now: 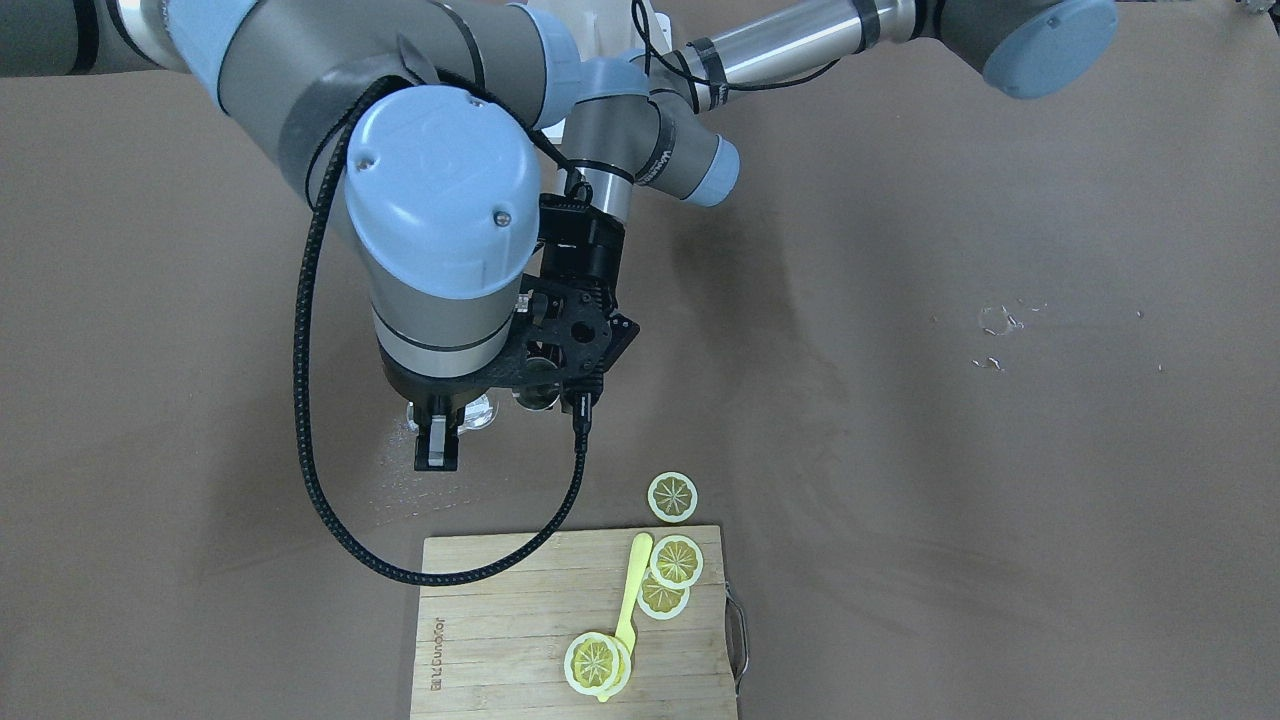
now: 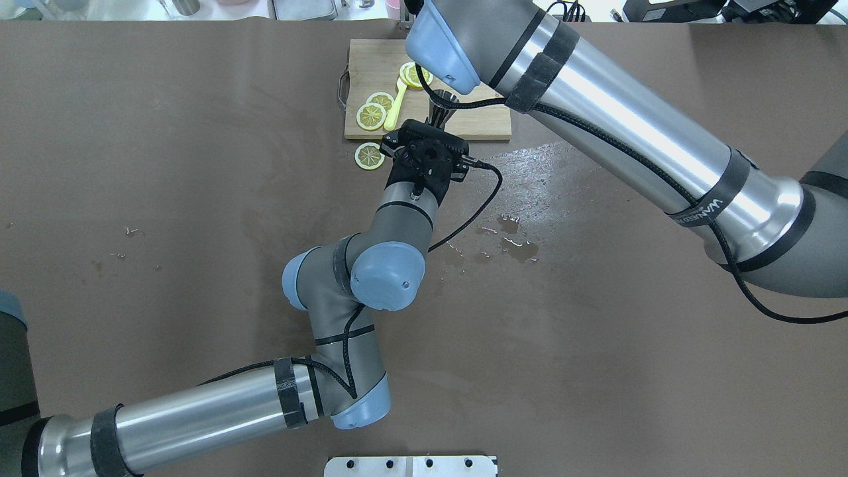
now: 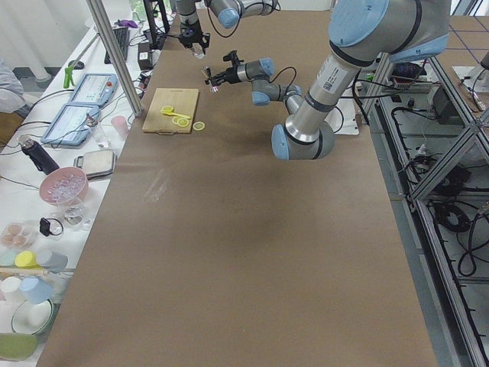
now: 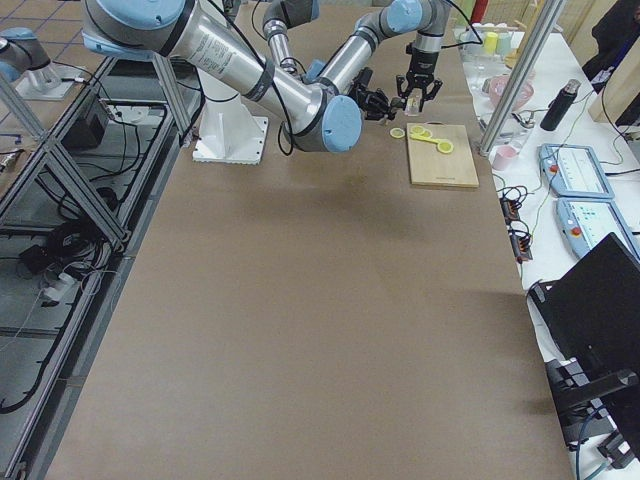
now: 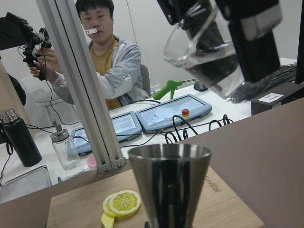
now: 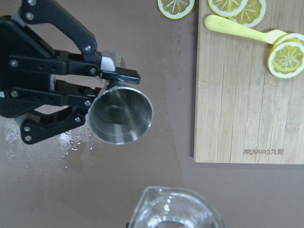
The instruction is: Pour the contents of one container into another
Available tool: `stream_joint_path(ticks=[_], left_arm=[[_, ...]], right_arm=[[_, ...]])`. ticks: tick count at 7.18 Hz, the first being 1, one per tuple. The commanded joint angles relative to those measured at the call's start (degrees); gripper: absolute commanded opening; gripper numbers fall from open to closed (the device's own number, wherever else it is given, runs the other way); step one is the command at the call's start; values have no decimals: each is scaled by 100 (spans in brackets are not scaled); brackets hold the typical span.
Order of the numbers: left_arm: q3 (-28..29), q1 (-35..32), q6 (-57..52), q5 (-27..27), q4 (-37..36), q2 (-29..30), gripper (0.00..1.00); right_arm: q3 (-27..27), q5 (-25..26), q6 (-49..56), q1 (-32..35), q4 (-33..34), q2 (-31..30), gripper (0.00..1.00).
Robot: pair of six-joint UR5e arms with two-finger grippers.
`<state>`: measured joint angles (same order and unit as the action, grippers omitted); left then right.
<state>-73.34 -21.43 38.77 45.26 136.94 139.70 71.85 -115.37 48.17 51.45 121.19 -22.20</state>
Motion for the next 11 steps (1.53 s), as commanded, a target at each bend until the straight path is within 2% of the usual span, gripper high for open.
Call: stream_joint_path(ticks=[1, 11], left_arm=[[-6, 24, -10, 27, 17, -30, 0], [4, 24, -133, 1, 35, -57, 0]], right_arm=[[-48, 119, -18, -39, 19, 49, 0], [-163, 550, -176, -425, 45, 199, 0]])
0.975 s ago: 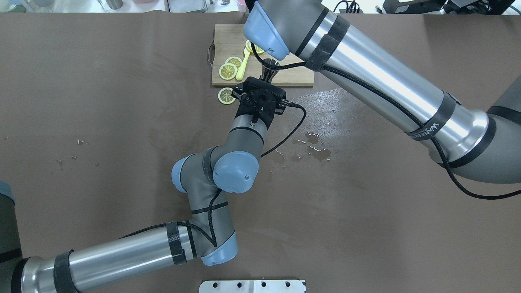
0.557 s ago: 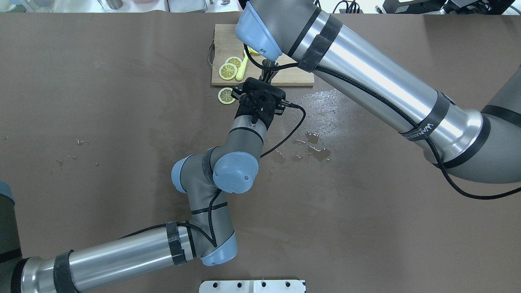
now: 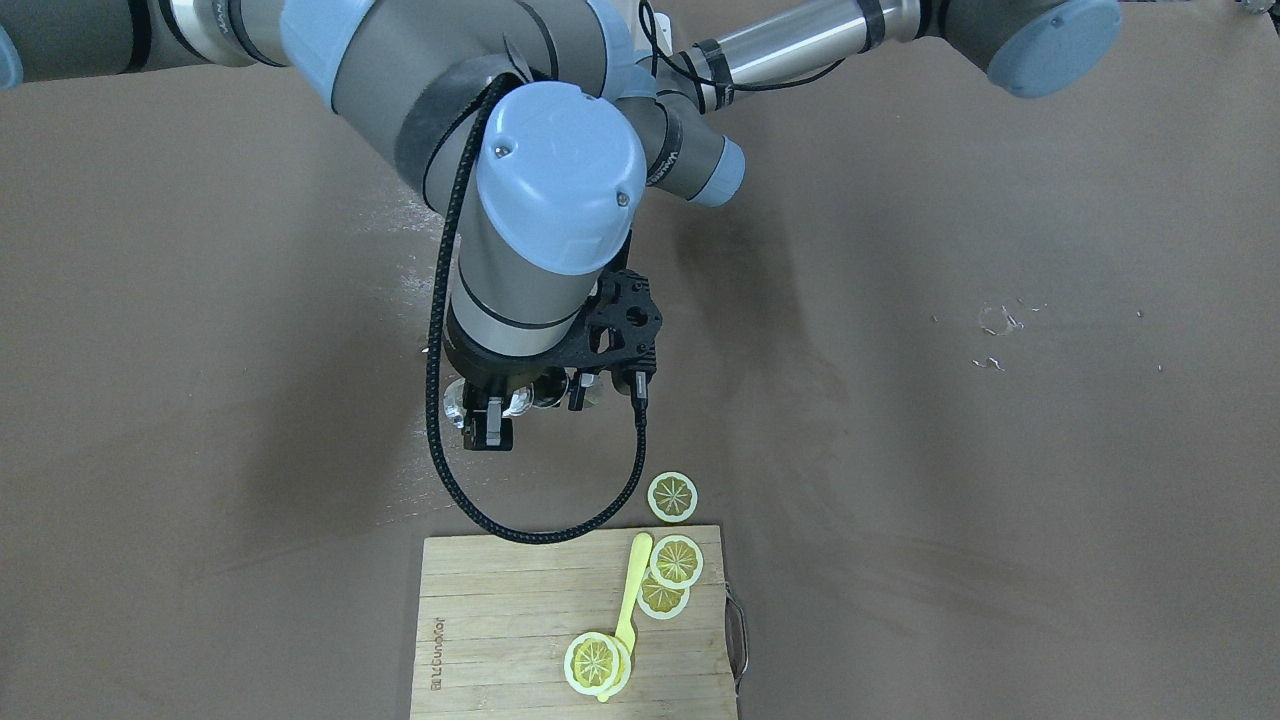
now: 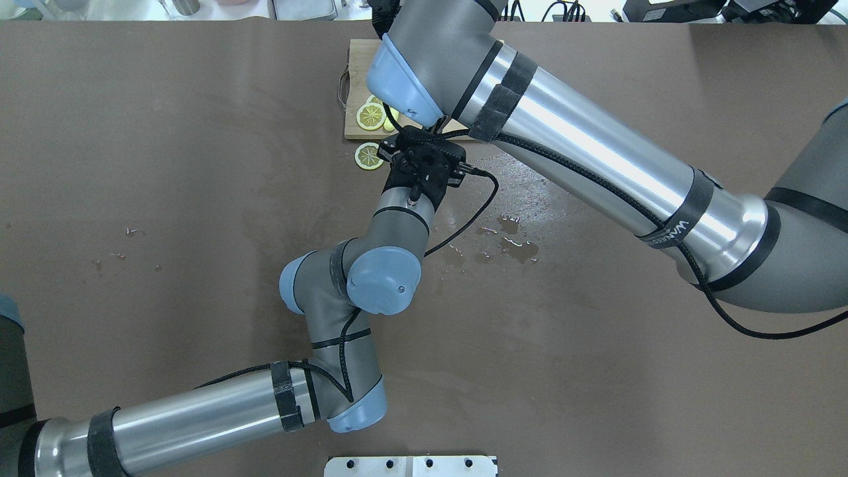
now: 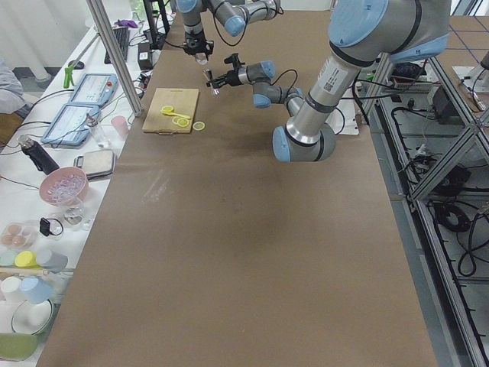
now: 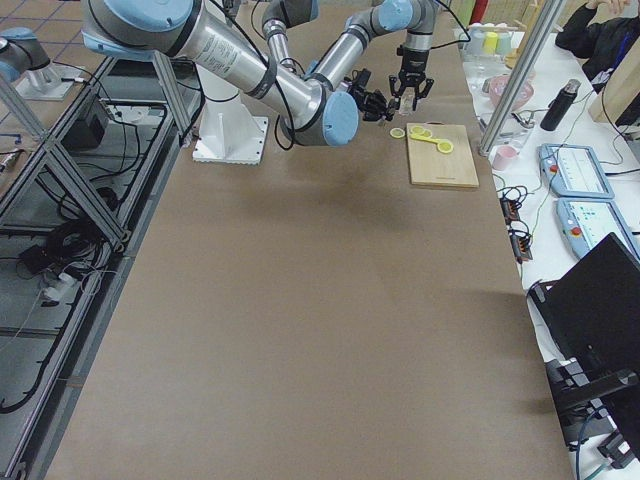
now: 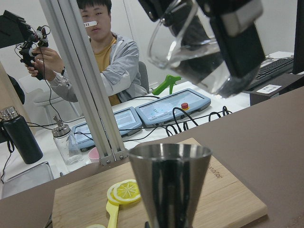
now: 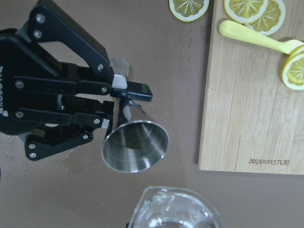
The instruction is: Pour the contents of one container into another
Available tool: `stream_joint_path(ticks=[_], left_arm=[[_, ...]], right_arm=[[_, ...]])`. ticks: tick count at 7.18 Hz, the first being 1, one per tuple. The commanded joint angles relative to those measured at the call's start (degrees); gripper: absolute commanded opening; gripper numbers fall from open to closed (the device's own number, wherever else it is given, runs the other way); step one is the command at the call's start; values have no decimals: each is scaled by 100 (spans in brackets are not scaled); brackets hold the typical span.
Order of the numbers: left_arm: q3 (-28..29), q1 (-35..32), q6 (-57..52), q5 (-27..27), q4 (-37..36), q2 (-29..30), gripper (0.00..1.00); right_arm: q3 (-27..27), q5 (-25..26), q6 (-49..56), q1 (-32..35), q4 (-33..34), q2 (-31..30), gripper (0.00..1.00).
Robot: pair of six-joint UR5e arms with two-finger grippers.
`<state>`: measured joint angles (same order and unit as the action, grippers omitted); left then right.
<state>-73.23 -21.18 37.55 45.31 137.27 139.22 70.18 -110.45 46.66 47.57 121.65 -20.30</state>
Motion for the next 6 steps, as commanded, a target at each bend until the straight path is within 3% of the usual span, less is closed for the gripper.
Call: stream_joint_path(ticks=[1, 6], left_arm=[[-7, -1, -11, -5, -8, -8, 0], [-7, -1, -11, -5, 1, -8, 0]], right_arm=[[-5, 137, -25, -55, 8, 17, 0], [-206, 436, -8, -134, 166, 184, 0]])
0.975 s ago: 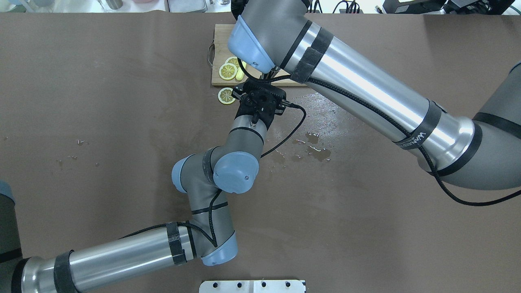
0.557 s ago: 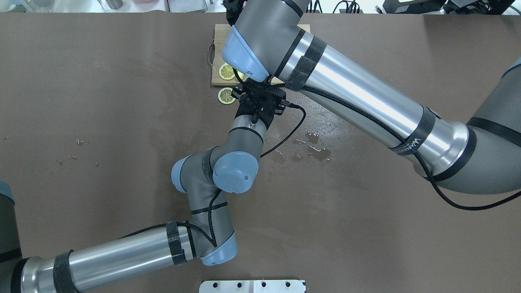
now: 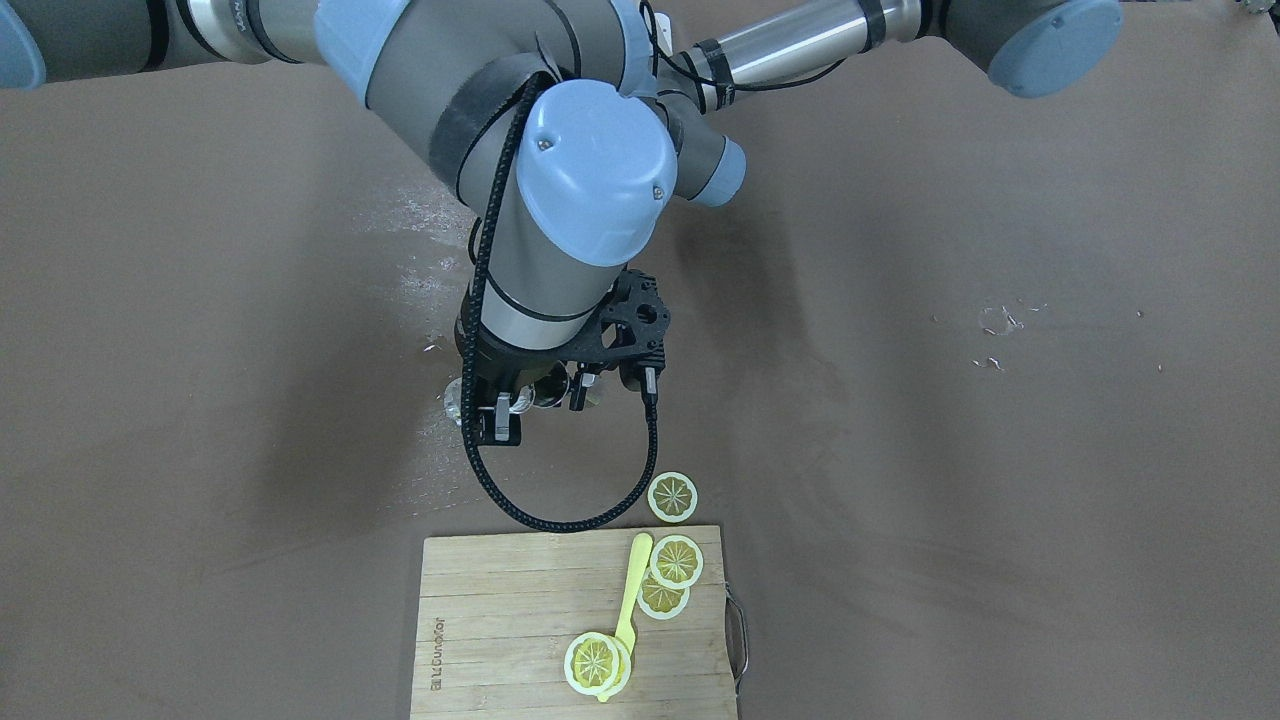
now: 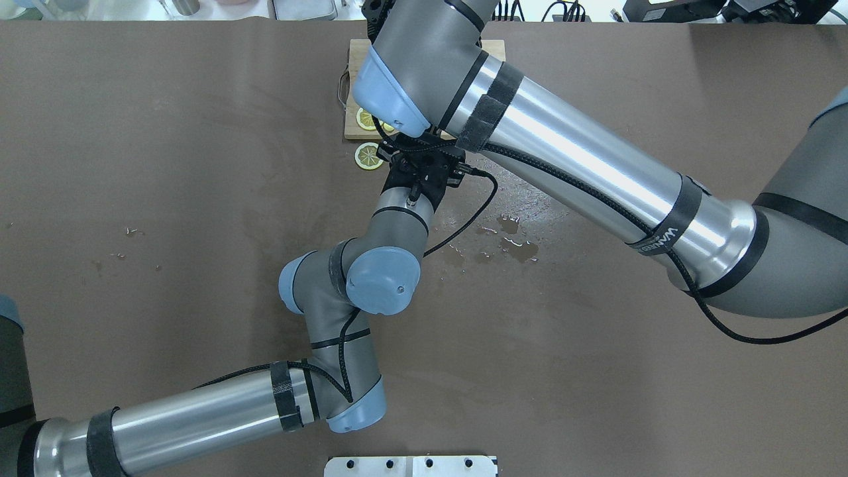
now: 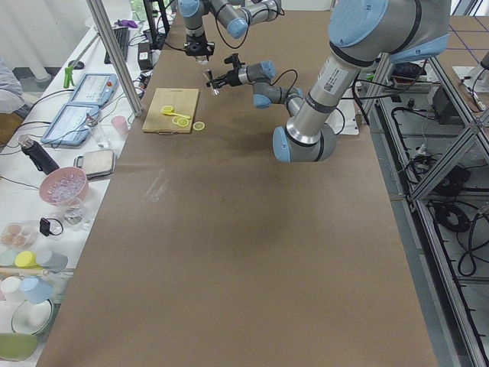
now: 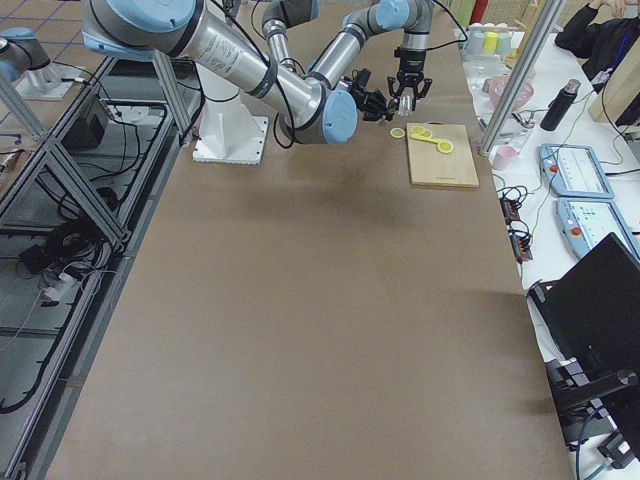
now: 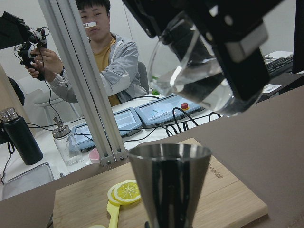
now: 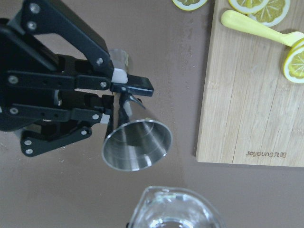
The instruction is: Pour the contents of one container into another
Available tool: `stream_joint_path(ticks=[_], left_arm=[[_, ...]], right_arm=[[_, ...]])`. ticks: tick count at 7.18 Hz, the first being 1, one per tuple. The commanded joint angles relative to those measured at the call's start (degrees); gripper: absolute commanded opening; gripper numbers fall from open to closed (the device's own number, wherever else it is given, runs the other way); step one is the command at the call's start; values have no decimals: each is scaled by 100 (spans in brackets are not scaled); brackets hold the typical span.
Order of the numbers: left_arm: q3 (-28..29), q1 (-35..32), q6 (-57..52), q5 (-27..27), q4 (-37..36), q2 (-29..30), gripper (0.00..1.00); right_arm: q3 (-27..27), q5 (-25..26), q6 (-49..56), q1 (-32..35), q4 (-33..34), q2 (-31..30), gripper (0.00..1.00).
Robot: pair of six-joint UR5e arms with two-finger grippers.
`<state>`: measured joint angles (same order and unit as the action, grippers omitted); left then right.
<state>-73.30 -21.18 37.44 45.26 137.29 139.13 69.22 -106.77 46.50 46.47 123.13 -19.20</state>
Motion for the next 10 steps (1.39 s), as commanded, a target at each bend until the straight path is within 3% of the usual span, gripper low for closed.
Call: stream_joint_path(ticks=[1, 10], left_arm=[[0, 0, 0, 0, -9, 0, 0], [-9, -9, -44, -44, -9, -18, 0]], right_arm=[[-189, 164, 17, -76, 27, 135, 0], [-497, 648, 578, -253, 282, 338, 0]])
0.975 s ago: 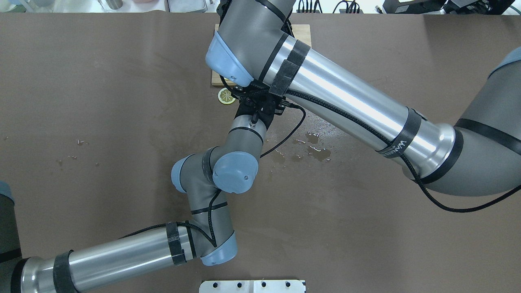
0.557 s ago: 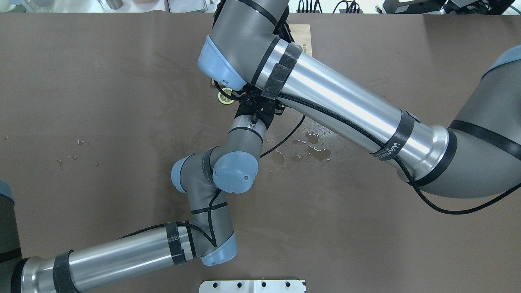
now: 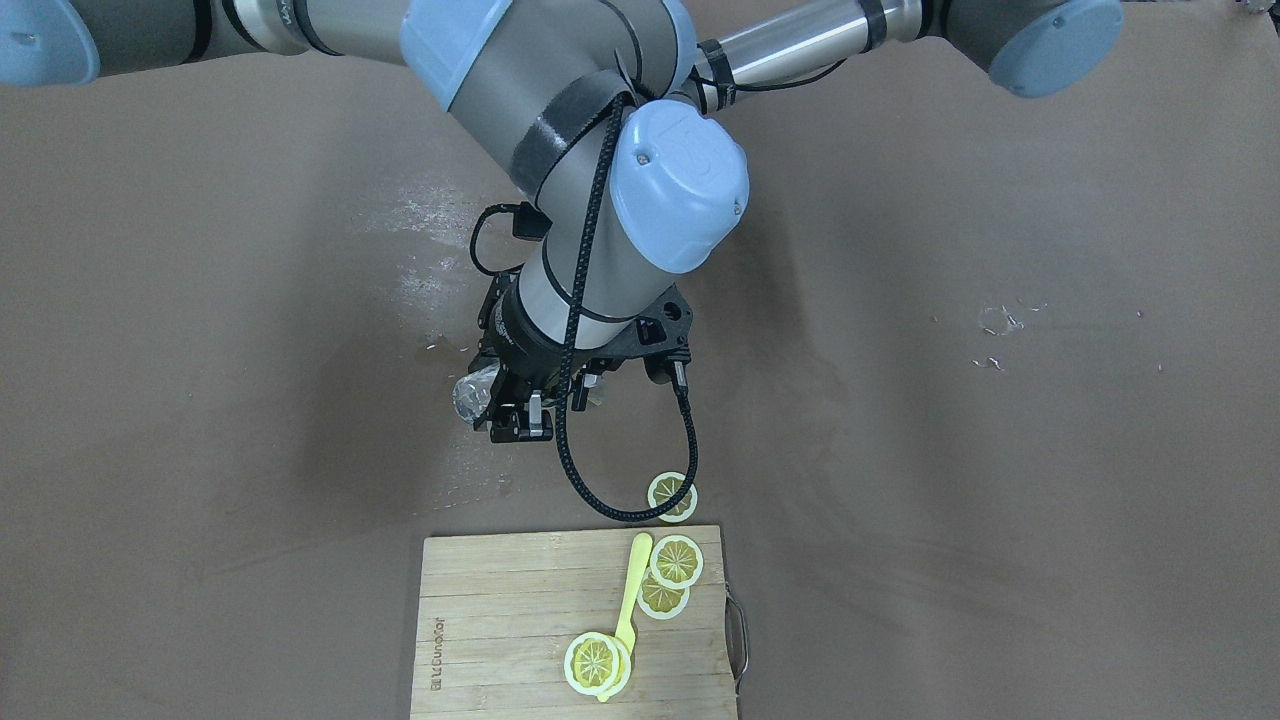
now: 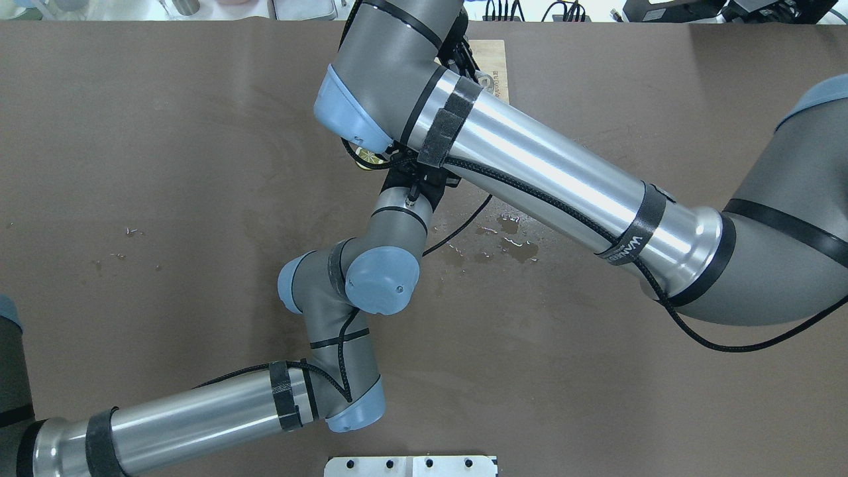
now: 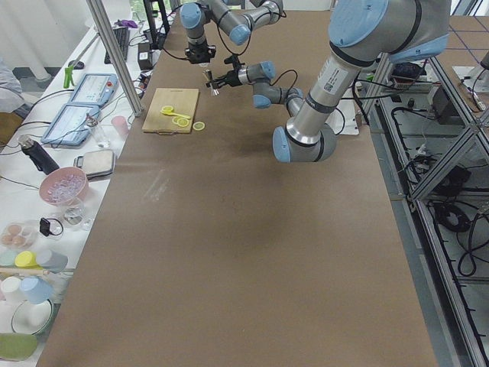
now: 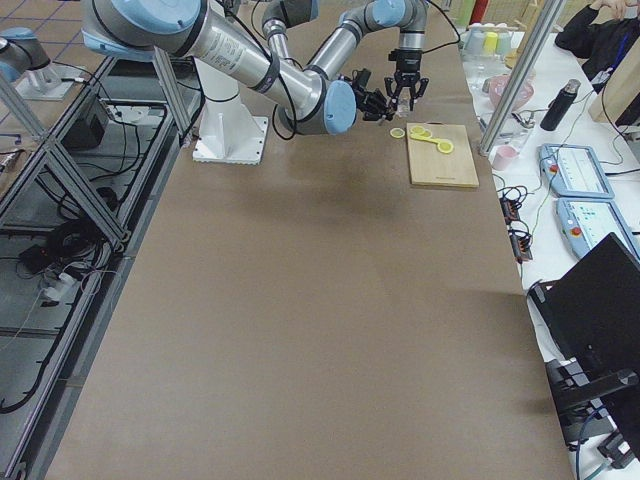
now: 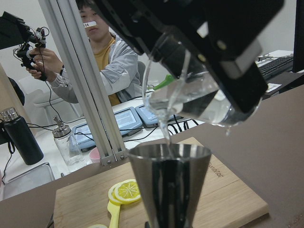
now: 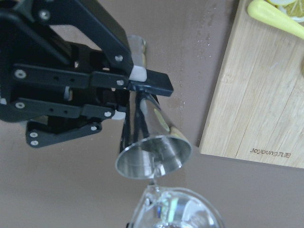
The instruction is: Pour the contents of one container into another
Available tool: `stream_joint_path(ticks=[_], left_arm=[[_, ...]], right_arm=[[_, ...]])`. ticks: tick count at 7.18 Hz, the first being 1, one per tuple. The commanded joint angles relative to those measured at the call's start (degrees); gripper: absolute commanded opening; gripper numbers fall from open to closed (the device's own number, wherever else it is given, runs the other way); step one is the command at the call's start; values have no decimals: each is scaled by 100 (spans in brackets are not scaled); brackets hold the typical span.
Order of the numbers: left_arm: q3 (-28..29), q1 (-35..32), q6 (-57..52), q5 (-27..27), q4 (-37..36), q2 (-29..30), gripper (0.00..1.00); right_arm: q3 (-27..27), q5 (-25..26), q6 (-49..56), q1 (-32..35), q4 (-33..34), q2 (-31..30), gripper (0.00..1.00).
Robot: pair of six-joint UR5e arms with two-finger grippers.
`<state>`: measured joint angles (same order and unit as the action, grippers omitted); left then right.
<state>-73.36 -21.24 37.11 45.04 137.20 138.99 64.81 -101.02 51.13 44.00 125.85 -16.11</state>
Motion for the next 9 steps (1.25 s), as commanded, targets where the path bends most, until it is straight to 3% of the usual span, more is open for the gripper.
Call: stream_joint_path(ticks=[1, 5, 9], left_arm=[[-3, -3, -11, -30, 0, -12, 0], [-3, -3, -11, -31, 61, -38, 0], [-12, -3, -194, -31, 61, -82, 0]], right_arm=[[-82, 91, 151, -6, 1, 37, 0], [-346, 118, 275, -6, 1, 169, 0], [-83, -277, 196, 73, -322, 56, 0]])
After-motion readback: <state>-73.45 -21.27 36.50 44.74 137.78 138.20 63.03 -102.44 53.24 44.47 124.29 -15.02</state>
